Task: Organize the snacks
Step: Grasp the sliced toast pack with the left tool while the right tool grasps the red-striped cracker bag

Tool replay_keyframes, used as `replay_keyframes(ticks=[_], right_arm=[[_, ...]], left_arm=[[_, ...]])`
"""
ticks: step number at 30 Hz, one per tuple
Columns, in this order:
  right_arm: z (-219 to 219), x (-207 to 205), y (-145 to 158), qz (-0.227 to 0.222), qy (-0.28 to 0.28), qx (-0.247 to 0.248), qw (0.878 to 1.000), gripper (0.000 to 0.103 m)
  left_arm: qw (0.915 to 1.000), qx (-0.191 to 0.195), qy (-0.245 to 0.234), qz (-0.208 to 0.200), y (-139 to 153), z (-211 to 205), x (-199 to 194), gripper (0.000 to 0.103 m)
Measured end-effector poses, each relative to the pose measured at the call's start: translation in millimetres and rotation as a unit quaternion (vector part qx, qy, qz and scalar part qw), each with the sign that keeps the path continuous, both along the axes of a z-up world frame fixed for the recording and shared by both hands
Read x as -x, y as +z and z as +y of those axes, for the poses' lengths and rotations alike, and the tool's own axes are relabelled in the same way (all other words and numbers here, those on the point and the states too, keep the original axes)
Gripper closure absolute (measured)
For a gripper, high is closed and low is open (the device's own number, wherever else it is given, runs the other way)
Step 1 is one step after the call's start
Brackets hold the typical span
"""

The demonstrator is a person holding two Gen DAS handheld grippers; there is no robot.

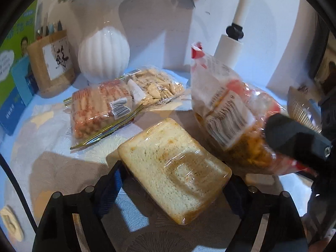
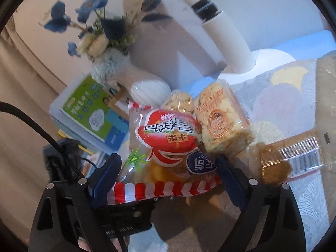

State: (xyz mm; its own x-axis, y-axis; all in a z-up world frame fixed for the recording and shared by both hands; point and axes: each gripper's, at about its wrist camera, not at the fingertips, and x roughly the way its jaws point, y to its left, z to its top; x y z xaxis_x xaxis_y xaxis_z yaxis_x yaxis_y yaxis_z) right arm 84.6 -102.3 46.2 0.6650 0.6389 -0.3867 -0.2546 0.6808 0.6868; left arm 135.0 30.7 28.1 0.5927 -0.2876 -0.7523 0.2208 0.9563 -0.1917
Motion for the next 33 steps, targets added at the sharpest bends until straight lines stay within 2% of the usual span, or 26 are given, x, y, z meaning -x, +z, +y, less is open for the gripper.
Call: replay_keyframes(ticks=[5, 9, 10, 11, 12, 15, 19, 21, 23, 26, 28, 29, 30, 32, 33], right_arm=[[-23.3, 9.0, 3.6, -0.027, 0.002, -0.082, 0.996, 0.013], [-29.5, 21.6, 18.6, -0.065, -0.004, -0.085, 0.994, 0.014], [-30.5, 23.5, 20.7, -0.070, -0.005, -0.086, 0.994, 0.019], [-31.9, 24.5, 22.4, -0.072, 0.000, -0.092, 0.993, 0.040], [-32.8, 24.6, 23.5, -0.071, 0.002, -0.097, 0.993, 0.046], [-34.9, 23.7, 21.3, -0.059, -0.008, -0.087, 0.994, 0.045], [-31.3, 26.1, 27.8, -0.064, -0.034, -0.030, 0.997, 0.043], [-28.8, 28.0, 31.5, -0.071, -0.033, -0.003, 0.997, 0.019], [-23.0, 27.2, 31.2, -0.066, -0.026, 0.025, 0.997, 0.015], [-1.1, 18.8, 21.6, -0.028, 0.002, 0.092, 0.995, 0.015], [21.2, 13.6, 12.5, -0.008, 0.037, 0.145, 0.989, 0.014], [27.4, 13.3, 8.4, -0.003, 0.046, 0.160, 0.986, 0.009], [40.1, 10.0, 0.3, 0.008, 0.050, 0.202, 0.978, 0.000], [54.8, 4.1, -14.5, 0.035, 0.048, 0.266, 0.962, 0.000], [62.4, 7.6, -11.8, 0.020, 0.045, 0.291, 0.955, 0.001]], left_arm=[[0.9999, 0.006, 0.006, -0.010, 7.0, 5.7, 7.4, 0.019], [0.9996, 0.006, 0.023, -0.014, 9.3, 12.0, 11.5, 0.019], [0.9995, 0.004, 0.027, -0.014, 9.3, 12.8, 16.2, 0.019], [0.9995, 0.004, 0.029, -0.013, 8.1, 13.7, 14.9, 0.019], [0.9994, 0.004, 0.032, -0.013, 7.5, 10.8, 13.0, 0.019], [0.9992, 0.003, 0.037, -0.018, 10.3, 11.0, 14.9, 0.019], [0.9972, 0.000, 0.065, -0.036, 17.8, 18.0, 18.3, 0.019], [0.9957, 0.000, 0.081, -0.045, 21.7, 25.0, 18.7, 0.019], [0.9945, 0.001, 0.091, -0.051, 25.8, 33.3, 17.0, 0.019], [0.9942, 0.005, 0.097, -0.047, 25.1, 46.4, 3.0, 0.019], [0.9936, 0.013, 0.104, -0.043, 28.6, 55.4, -0.1, 0.019], [0.9932, 0.014, 0.107, -0.043, 29.2, 58.0, -1.8, 0.019], [0.9930, 0.012, 0.109, -0.043, 29.8, 60.3, -2.5, 0.019], [0.9928, 0.014, 0.112, -0.039, 29.0, 63.1, -4.4, 0.019], [0.9928, 0.017, 0.113, -0.034, 28.0, 64.7, -5.5, 0.019]])
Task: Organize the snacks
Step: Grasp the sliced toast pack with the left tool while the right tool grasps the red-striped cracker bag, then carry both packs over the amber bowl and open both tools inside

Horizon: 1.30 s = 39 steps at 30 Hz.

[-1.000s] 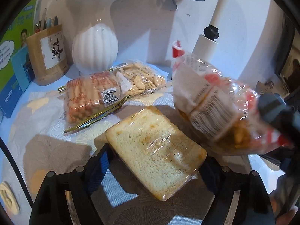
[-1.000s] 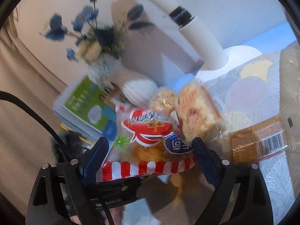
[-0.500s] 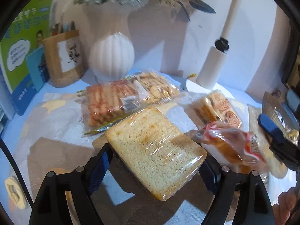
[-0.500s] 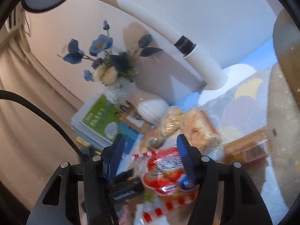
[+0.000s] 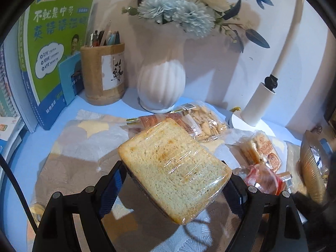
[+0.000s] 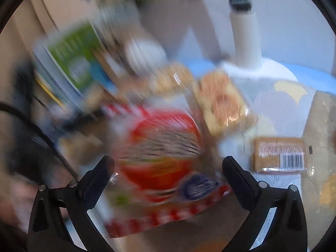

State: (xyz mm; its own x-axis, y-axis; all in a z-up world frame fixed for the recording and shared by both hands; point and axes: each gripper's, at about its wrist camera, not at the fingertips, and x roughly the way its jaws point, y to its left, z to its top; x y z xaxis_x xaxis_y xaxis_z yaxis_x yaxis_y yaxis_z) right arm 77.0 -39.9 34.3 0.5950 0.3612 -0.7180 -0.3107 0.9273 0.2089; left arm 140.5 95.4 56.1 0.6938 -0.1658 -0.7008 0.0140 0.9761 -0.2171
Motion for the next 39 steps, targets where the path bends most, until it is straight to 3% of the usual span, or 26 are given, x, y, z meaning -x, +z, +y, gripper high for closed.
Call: replay_keyframes(ticks=[1, 2, 6, 12, 19, 23, 28, 31, 34, 36, 37, 39], right_arm=[[2.7, 3.2, 2.2, -0.012, 0.008, -0.002, 1.000, 0.006], [2.8, 5.0, 2.4, -0.017, 0.009, -0.006, 1.000, 0.021], [-8.8, 6.8, 3.1, -0.023, 0.002, -0.054, 0.998, 0.036], [-25.8, 7.2, 15.2, -0.034, -0.009, -0.162, 0.986, 0.041], [-56.9, 45.3, 76.1, -0.130, -0.036, -0.229, 0.964, 0.041], [-90.0, 67.1, 115.0, -0.172, -0.098, -0.195, 0.961, 0.041], [-161.2, 81.5, 157.2, -0.209, -0.174, -0.154, 0.950, 0.040], [-196.4, 82.3, 167.7, -0.201, -0.225, -0.108, 0.947, 0.040], [-229.4, 79.3, 165.6, -0.174, -0.284, -0.061, 0.941, 0.037], [-249.2, 78.6, 158.8, -0.146, -0.325, -0.045, 0.933, 0.014], [-258.4, 78.9, 154.0, -0.131, -0.344, -0.045, 0.929, 0.009], [-265.4, 82.3, 148.4, -0.121, -0.354, -0.057, 0.926, 0.009]], left_arm=[[1.0000, 0.001, 0.001, 0.003, -1.0, 1.1, -0.2, 0.019], [1.0000, 0.001, 0.001, 0.005, -1.9, 0.2, -1.2, 0.019], [1.0000, 0.001, 0.003, 0.006, -3.1, -0.1, -1.8, 0.019], [0.9992, -0.023, 0.012, -0.031, 7.0, -0.8, 3.8, 0.019], [0.9980, -0.026, -0.022, -0.053, 26.0, -15.1, 8.7, 0.019], [0.9934, -0.044, -0.061, -0.087, 64.4, -48.6, 15.5, 0.019], [0.9834, -0.008, -0.146, -0.108, 122.3, -116.6, 15.5, 0.018], [0.9741, 0.019, -0.196, -0.111, 141.2, -162.5, 19.1, 0.018], [0.9561, 0.041, -0.279, -0.078, 136.7, -220.6, 16.8, 0.018], [0.9426, 0.045, -0.328, -0.045, 121.2, -256.4, 11.3, 0.017], [0.9364, 0.032, -0.348, -0.027, 110.2, -273.8, 7.7, 0.015], [0.9323, -0.013, -0.361, 0.006, 89.1, -295.0, 2.3, 0.014]])
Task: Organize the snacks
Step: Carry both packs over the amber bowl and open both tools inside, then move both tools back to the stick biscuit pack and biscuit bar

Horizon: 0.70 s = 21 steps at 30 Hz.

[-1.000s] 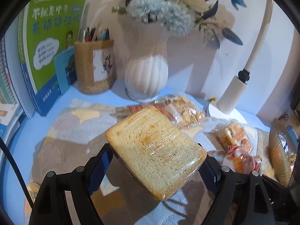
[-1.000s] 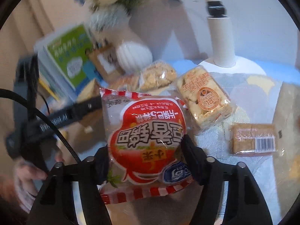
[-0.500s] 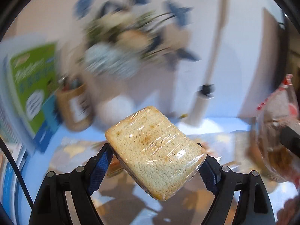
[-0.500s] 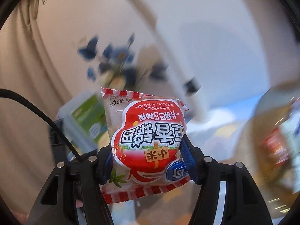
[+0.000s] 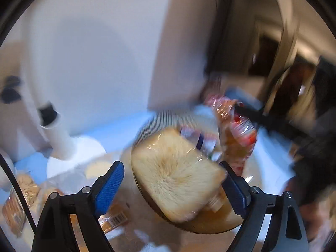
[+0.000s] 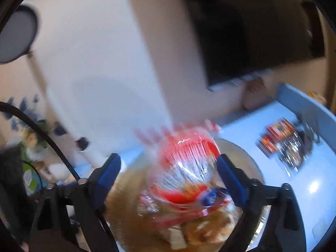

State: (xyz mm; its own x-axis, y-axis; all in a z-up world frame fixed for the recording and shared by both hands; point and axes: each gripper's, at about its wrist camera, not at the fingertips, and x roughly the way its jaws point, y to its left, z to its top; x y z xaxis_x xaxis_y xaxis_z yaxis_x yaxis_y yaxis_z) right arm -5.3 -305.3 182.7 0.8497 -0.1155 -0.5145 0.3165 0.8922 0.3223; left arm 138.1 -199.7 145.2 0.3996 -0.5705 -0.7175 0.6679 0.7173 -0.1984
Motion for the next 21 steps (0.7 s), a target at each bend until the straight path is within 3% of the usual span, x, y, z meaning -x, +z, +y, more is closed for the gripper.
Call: replay_keyframes(ticks=[2, 6, 9, 11, 16, 21], right_arm=[[6.1, 0.5, 0.0, -0.002, 0.010, -0.005, 1.000, 0.008], [31.9, 2.2, 8.5, -0.023, 0.037, -0.008, 0.999, 0.008], [74.0, -1.0, 18.8, -0.041, 0.082, -0.016, 0.996, 0.001], [111.4, -7.5, 16.0, -0.043, 0.118, -0.018, 0.992, 0.000], [182.3, -25.1, -21.2, 0.002, 0.177, -0.002, 0.984, 0.000], [227.5, -50.2, -80.1, 0.093, 0.200, 0.025, 0.975, 0.000]], left_arm=[[0.9989, -0.042, 0.019, 0.007, -17.3, -2.1, -4.6, 0.014], [0.9972, -0.045, 0.057, 0.018, -24.1, 29.4, -14.0, 0.014], [0.9932, -0.056, 0.101, -0.014, -11.6, 71.8, -23.6, 0.013], [0.9894, -0.069, 0.124, -0.030, -5.9, 100.4, -25.1, 0.005], [0.9661, -0.095, 0.234, -0.052, -8.1, 198.3, -40.0, 0.000], [0.9433, -0.099, 0.317, 0.000, -46.3, 267.5, -56.7, 0.000]])
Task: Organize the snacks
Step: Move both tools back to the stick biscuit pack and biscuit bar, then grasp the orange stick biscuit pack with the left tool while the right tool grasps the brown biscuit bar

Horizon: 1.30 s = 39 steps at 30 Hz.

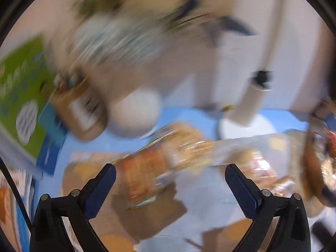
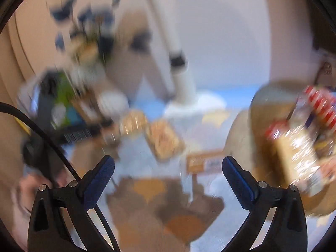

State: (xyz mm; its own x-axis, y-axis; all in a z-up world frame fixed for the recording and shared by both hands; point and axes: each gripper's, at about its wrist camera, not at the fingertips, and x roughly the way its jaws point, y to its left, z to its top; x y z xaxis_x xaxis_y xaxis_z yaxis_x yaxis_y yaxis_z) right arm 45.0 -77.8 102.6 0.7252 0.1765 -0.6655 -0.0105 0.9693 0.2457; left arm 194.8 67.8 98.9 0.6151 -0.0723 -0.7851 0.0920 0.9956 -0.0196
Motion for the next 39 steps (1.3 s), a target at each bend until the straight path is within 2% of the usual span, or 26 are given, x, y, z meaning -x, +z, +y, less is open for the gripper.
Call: replay_keyframes(ticks=[3, 4, 9, 13, 17, 18, 39], right_arm=[[-1.2, -9.6, -31.3, 0.030, -0.022, 0.017, 0.999, 0.000], [-6.2, -13.8, -39.2, 0.041, -0.045, 0.030, 0.998, 0.000], [-29.4, -21.9, -55.5, 0.052, -0.104, 0.026, 0.993, 0.000], [-27.9, -35.5, -57.6, 0.054, -0.108, 0.059, 0.991, 0.000], [-13.5, -51.1, -62.3, 0.080, -0.110, 0.128, 0.982, 0.000], [-12.5, -50.4, -61.8, 0.078, -0.109, 0.131, 0.982, 0.000], [-15.4, -45.8, -61.5, 0.073, -0.104, 0.117, 0.985, 0.000]], left_arm=[[0.9994, 0.014, 0.025, 0.019, -26.6, 17.9, -7.8, 0.000], [0.9992, 0.012, 0.031, 0.023, -33.8, 20.3, -10.2, 0.000], [0.9985, -0.016, 0.044, 0.027, -58.9, 16.6, -20.1, 0.000], [0.9980, -0.018, 0.052, 0.031, -75.2, 16.9, -22.8, 0.000], [0.9978, -0.018, 0.056, 0.032, -77.1, 17.3, -24.1, 0.000], [0.9977, -0.016, 0.057, 0.034, -77.8, 17.5, -24.8, 0.000], [0.9977, -0.009, 0.058, 0.034, -77.1, 17.2, -25.0, 0.000]])
